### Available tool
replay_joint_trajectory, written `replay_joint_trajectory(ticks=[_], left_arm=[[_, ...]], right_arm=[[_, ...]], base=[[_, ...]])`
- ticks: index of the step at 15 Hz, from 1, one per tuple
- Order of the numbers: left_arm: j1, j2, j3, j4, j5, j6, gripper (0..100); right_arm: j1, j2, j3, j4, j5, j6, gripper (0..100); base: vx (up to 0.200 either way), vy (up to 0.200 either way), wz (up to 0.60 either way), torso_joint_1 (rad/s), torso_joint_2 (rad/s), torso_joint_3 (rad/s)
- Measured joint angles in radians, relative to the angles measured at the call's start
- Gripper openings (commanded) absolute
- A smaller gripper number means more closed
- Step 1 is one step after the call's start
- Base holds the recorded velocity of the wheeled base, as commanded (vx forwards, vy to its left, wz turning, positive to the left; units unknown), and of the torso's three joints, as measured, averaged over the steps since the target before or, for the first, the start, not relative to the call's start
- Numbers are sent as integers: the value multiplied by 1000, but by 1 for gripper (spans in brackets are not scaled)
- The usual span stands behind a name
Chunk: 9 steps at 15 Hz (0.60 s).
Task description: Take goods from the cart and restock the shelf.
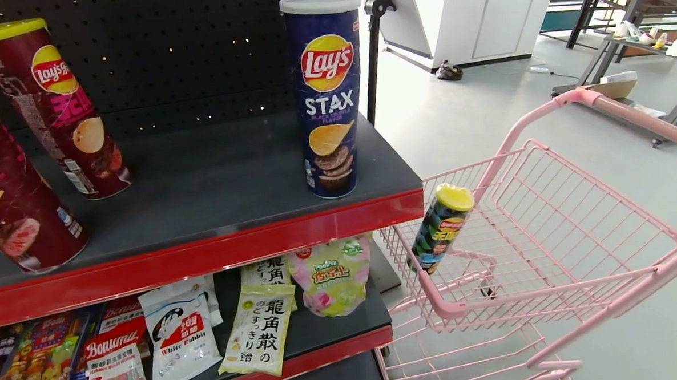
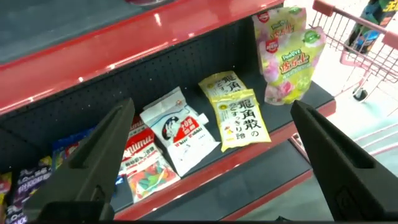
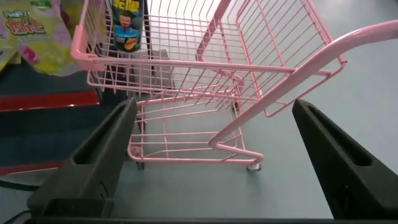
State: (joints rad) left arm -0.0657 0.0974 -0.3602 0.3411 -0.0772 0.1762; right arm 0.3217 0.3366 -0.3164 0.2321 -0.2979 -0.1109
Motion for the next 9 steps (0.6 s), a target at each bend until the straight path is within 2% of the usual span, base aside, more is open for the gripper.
replay_joint_trajectory(ticks=[3,9], left_arm=[[0,-2,1,-1,1,-1,100],[0,1,11,-2,7,-6,100]], right_arm=[[2,130,-63,-94,20,14,100],[-1,742,-125,-709,186,117,100]], base=[[0,0,0,-4,25,17],[0,0,0,0,0,0]])
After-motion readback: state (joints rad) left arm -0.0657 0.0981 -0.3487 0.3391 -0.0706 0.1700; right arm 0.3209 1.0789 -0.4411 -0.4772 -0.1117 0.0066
